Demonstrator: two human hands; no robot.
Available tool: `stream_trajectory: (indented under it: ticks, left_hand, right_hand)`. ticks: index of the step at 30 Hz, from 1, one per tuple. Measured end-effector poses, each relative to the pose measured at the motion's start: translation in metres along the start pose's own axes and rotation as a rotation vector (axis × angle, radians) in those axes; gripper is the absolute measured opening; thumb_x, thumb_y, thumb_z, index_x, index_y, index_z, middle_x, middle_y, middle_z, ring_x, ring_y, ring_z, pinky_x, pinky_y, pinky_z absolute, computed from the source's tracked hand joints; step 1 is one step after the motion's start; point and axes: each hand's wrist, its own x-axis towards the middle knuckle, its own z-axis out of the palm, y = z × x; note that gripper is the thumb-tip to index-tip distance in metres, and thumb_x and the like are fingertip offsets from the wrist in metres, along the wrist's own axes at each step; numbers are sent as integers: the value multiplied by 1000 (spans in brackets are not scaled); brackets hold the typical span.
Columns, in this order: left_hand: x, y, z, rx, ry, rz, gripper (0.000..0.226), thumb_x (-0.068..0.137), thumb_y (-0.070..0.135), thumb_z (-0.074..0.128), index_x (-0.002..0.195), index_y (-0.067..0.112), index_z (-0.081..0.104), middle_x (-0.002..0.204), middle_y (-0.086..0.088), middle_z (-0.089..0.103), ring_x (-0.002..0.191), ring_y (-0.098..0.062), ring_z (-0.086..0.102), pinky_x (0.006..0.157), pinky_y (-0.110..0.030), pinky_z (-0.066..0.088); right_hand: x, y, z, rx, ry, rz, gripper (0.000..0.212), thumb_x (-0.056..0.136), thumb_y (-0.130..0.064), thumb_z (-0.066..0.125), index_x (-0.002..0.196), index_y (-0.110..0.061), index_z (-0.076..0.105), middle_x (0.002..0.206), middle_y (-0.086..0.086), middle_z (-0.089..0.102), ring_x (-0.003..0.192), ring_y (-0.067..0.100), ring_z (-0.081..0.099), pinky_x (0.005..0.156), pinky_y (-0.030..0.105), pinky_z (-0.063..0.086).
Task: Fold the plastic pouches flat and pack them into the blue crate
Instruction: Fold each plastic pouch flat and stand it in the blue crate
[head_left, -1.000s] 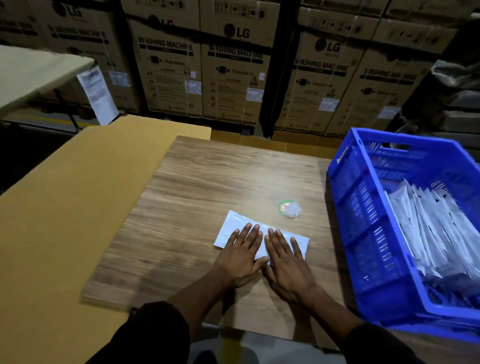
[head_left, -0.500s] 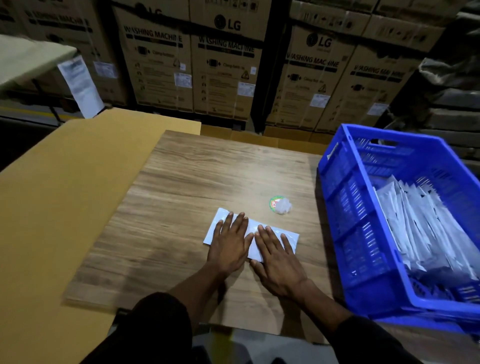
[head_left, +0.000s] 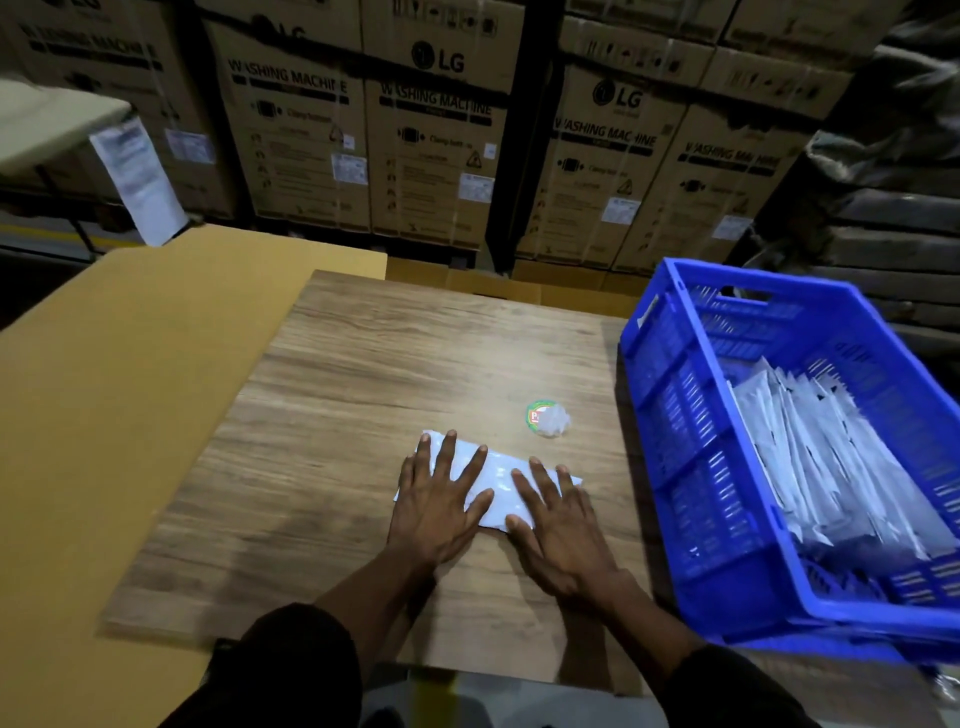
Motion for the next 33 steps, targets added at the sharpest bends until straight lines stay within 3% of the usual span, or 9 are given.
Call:
stream_trajectory:
  ticks: [2,10,12,16,19,23,29,33]
  left_hand:
    - [-2,1,-1,14,8,-4,65,98,66,32,157,37,36,166,-9,29,150,-44,25,115,-56,26]
    - [-4,5,-7,-23,9,-9,66,94,66,37,151,35,48,158,-9,43,144,-45,37,110,-60,37]
    - [-6,8,-7,-27,2,-33,65,94,66,37,150,35,48,158,-9,43,143,-45,38,110,-60,38]
    - [-9,6,-5,4,7,-41,59,98,55,35,153,36,44,161,-8,39,144,-45,37,111,-58,36]
    - [-9,6,-7,23,13,-36,56,99,50,36,151,34,47,159,-7,42,143,-44,39,110,-57,39]
    - [-9,1,-7,27,-23,-28,57,99,56,35,153,37,43,160,-3,40,145,-42,36,112,-55,31]
    - [-16,-2,-13,10,-41,-41,65,98,63,33,156,35,38,164,-2,34,148,-39,32,113,-52,24]
    - [-21,-5,-13,-5,-27,-33,68,98,66,32,160,36,28,169,-5,21,152,-36,26,115,-51,23]
  right_hand:
    - [-1,4,0,-33,-20,36,66,99,-68,8,156,-42,-11,167,-9,-13,154,22,-12,123,50,-1]
    - [1,6,-17,-29,-120,46,69,96,-71,10,157,-42,-7,167,-13,-11,153,15,-13,121,53,-7]
    - [6,4,-21,-66,-139,25,70,97,-67,8,159,-35,-1,167,-7,-8,154,20,-12,120,56,-7]
    - [25,-15,-22,-154,-71,-117,78,98,-59,-2,158,-15,22,166,-1,17,153,25,-2,119,64,7]
    - [31,-25,-16,-113,-107,-91,84,90,-61,-13,160,-20,8,168,-10,4,153,17,-12,117,58,-12]
    - [31,-23,-18,-98,-103,-45,91,84,-68,-21,160,-26,6,167,-16,1,154,16,-6,116,62,-7]
    - [0,8,-5,-24,-43,67,78,88,-74,-6,157,-37,-13,163,-16,-19,153,12,-14,122,46,-2]
    - [-7,12,-6,-1,-69,77,85,88,-80,0,158,-33,-14,164,-12,-22,151,10,-20,122,47,-7]
